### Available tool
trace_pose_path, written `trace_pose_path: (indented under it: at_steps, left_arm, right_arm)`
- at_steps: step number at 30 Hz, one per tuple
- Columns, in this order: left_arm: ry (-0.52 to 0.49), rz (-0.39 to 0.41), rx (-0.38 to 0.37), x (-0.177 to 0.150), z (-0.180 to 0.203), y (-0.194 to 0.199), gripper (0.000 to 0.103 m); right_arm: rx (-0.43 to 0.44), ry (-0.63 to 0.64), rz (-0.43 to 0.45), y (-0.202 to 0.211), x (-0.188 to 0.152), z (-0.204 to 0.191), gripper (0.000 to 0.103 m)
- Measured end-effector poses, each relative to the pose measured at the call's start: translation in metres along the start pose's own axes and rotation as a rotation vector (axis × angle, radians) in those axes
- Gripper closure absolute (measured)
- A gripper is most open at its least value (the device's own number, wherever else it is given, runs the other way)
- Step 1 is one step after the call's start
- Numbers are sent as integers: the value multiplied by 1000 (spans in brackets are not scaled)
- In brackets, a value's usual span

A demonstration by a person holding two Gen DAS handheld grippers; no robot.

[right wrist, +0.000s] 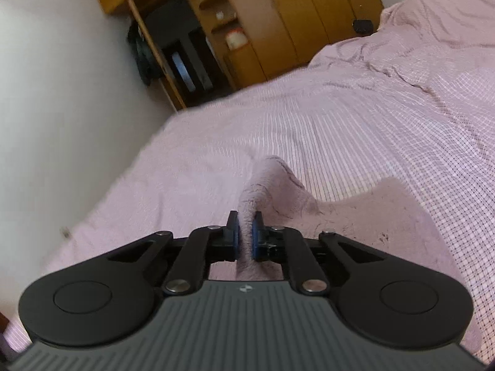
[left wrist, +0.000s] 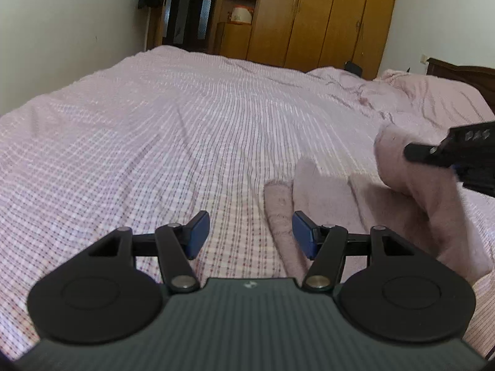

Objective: Fold small clothes
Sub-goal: 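Open the right gripper to release the folded cardigan, then withdraw the open right gripper from the cardigan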

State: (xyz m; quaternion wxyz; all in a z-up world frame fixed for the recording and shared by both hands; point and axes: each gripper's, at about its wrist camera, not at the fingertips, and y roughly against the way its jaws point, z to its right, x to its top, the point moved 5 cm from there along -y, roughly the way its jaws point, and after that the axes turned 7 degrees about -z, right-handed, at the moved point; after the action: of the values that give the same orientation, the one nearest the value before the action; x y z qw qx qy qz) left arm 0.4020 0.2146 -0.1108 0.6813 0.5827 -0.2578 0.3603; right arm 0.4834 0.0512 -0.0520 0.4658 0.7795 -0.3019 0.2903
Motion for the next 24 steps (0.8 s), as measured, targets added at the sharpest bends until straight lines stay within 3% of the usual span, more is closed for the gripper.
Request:
trace_pose_path:
  at_steps: [3, 6, 8, 10, 20, 24]
  left_arm:
    - [-6, -8, 10, -6, -5, -6, 42]
    - [4, -23, -1, -12, -11, -13, 42]
    - [9, -33, 4, -13, -13, -18, 42]
    - [12, -33, -3, -12, -13, -19, 42]
    - [-8, -19, -28, -14, -6, -10, 42]
    - [-12, -11, -46, -14, -2, -2, 42]
  right_arm:
    - [-35, 20, -39, -16, -16, -2, 95]
    - [12, 34, -39, -19, -22, 4, 94]
    - [7, 92, -45, -21, -18, 9, 94]
    - [3, 146, -62, -24, -17, 6, 83]
    - [5, 462, -77, -1, -38, -43, 76]
    - [-88, 639, -102, 13, -64, -41, 75]
